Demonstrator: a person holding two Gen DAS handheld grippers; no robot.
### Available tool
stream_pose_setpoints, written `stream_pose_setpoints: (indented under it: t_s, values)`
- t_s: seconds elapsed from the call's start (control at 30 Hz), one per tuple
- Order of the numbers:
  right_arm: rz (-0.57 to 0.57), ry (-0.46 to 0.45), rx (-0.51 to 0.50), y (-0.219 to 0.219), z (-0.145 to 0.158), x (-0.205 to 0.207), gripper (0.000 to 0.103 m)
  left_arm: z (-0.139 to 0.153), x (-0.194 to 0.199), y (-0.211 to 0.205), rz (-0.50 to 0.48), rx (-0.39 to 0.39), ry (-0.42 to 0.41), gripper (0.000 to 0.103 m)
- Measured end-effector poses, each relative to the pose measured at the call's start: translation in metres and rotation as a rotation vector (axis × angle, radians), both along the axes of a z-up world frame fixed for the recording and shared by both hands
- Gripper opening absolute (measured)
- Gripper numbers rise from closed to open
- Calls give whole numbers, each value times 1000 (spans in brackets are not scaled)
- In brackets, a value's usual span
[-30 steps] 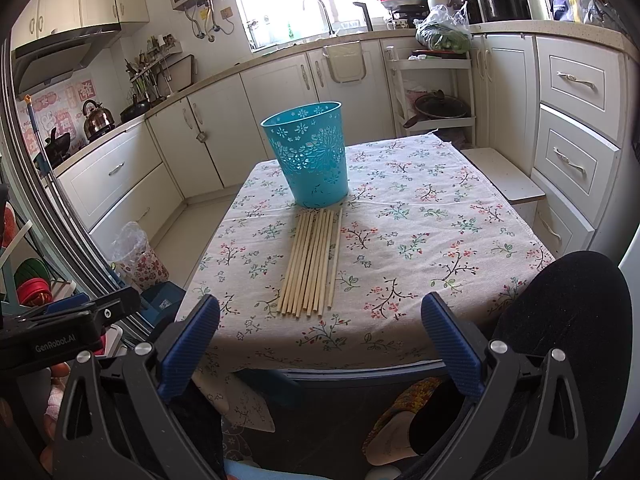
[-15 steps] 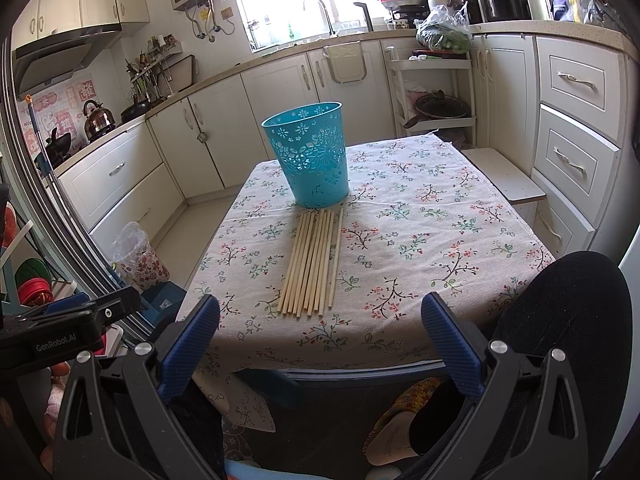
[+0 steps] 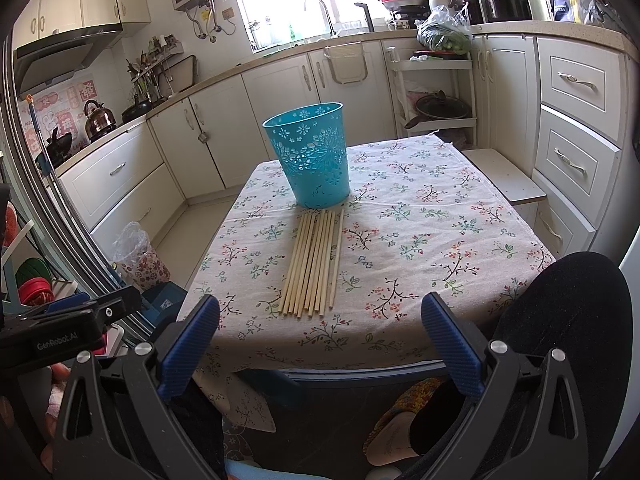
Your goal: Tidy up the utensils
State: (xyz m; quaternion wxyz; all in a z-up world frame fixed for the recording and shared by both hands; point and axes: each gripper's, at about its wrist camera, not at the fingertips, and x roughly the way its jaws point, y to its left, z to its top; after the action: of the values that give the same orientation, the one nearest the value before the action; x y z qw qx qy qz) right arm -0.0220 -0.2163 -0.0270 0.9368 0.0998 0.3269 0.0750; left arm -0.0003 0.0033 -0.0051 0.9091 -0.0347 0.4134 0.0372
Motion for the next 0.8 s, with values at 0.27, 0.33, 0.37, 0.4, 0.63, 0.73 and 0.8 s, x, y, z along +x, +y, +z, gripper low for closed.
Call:
stream_pose_setpoints:
  t_s: [0.27, 0.33, 0.37, 0.4, 0.63, 0.73, 0.8]
  values:
    - [0, 0, 1, -1, 0, 0, 97, 2, -1, -4, -8, 6, -10, 95]
    - [-2, -1, 3, 0, 0, 0, 97, 3, -1, -4, -3, 11, -12, 95]
    - [-3, -1, 3, 1, 0, 0, 97, 3, -1, -3, 3, 13, -12, 95]
    - [-3, -1, 4, 2, 1, -1, 97, 3, -1, -2, 7, 10, -9, 95]
    - [-2, -1, 4, 2, 1, -1, 97, 0, 0, -3, 9, 1, 4, 95]
    - [2, 3, 1, 3, 0, -1, 97, 0, 0, -5, 6, 5, 5, 95]
    - [5, 5, -1, 3, 1, 0, 97, 0, 1, -5, 9, 9, 9, 95]
